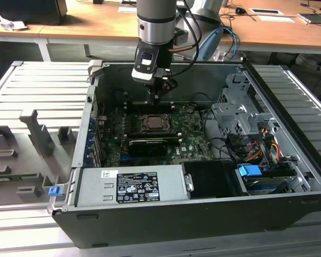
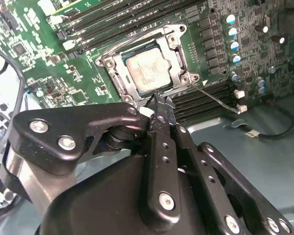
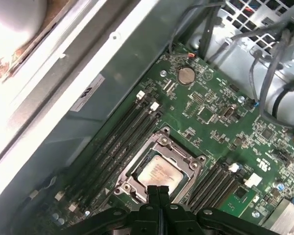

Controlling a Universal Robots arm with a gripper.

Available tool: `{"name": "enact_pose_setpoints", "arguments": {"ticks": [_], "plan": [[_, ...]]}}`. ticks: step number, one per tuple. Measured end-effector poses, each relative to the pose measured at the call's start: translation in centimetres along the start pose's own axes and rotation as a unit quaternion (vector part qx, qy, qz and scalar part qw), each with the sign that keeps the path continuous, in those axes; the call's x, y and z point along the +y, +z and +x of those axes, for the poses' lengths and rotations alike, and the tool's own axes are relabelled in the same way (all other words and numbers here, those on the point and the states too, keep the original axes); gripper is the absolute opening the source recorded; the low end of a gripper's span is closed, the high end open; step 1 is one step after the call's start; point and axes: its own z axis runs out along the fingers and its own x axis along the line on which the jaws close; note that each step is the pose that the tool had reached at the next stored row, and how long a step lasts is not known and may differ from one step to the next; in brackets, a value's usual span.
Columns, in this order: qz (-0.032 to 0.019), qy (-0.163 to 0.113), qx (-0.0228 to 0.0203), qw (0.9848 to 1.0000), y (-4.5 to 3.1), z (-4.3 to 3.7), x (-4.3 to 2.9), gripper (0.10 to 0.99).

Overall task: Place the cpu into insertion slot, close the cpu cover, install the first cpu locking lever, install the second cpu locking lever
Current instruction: 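Install the first cpu locking lever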

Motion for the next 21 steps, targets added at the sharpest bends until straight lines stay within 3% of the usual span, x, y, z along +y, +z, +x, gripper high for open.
{"name": "enact_pose_setpoints", "arguments": {"ticks": [3,7,10,14,16,17,21], "plan": [[-0.0003,-0.033,0.0017,0.9995,0.00,0.00,0.00,0.106],[-0.0007,-0.093,0.0047,0.9956,0.02,0.00,0.00,0.106],[-0.0010,-0.135,0.0067,0.9908,0.06,0.01,-0.02,0.106],[-0.0012,-0.161,0.0081,0.9870,0.07,0.04,-0.05,0.106],[-0.0013,-0.180,0.0090,0.9836,0.08,0.04,-0.05,0.106],[-0.0014,-0.195,0.0097,0.9808,0.08,0.04,-0.05,0.106],[-0.0016,-0.220,0.0110,0.9754,0.08,0.04,-0.05,0.106]]}}
